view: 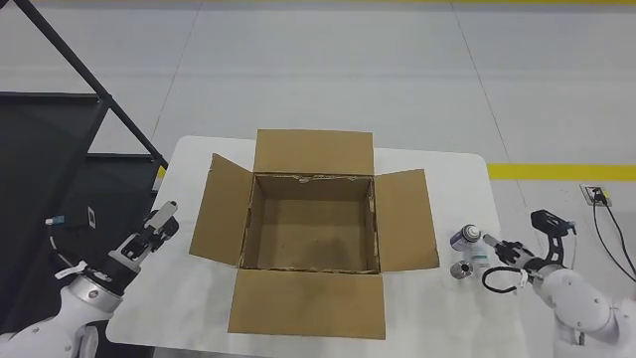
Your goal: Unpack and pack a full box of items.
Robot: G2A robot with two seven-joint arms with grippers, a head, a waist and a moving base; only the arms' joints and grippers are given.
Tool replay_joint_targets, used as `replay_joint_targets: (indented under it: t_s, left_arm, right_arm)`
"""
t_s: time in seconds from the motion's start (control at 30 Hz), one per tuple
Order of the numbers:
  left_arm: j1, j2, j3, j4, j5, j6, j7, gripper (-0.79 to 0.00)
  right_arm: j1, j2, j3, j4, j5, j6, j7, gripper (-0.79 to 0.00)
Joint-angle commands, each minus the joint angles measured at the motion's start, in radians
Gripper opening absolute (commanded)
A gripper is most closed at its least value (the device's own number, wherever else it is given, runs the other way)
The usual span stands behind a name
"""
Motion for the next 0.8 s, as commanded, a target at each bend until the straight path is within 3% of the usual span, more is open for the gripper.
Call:
replay_joint_targets:
  t_s: [0.0, 0.23, 0.5, 0.63, 0.77]
  left_arm:
    - [0.001, 0.001, -0.001, 0.0, -0.001, -0.001, 0.002, 0.0]
    - [0.001, 0.002, -0.019, 0.006, -0.035, -0.006, 0.016, 0.0]
    - [0.021, 0.005, -0.064, 0.026, -0.075, -0.062, -0.005, 0.0]
    - [0.05, 0.011, -0.092, 0.056, -0.065, -0.177, -0.078, 0.0]
    - [0.091, 0.02, -0.143, 0.103, 0.023, -0.371, -0.15, 0.0]
  right_arm:
    - [-0.042, -0.004, -0.009, -0.1, 0.059, 0.015, -0.033, 0.0]
    - [-0.121, -0.013, -0.085, -0.346, 0.226, -0.039, -0.116, 0.0]
    - [-0.092, -0.008, -0.135, -0.374, 0.271, -0.067, -0.066, 0.0]
    - [-0.094, -0.008, -0.146, -0.375, 0.274, -0.073, -0.075, 0.0]
    - [-0.068, -0.004, -0.177, -0.351, 0.28, -0.066, -0.086, 0.0]
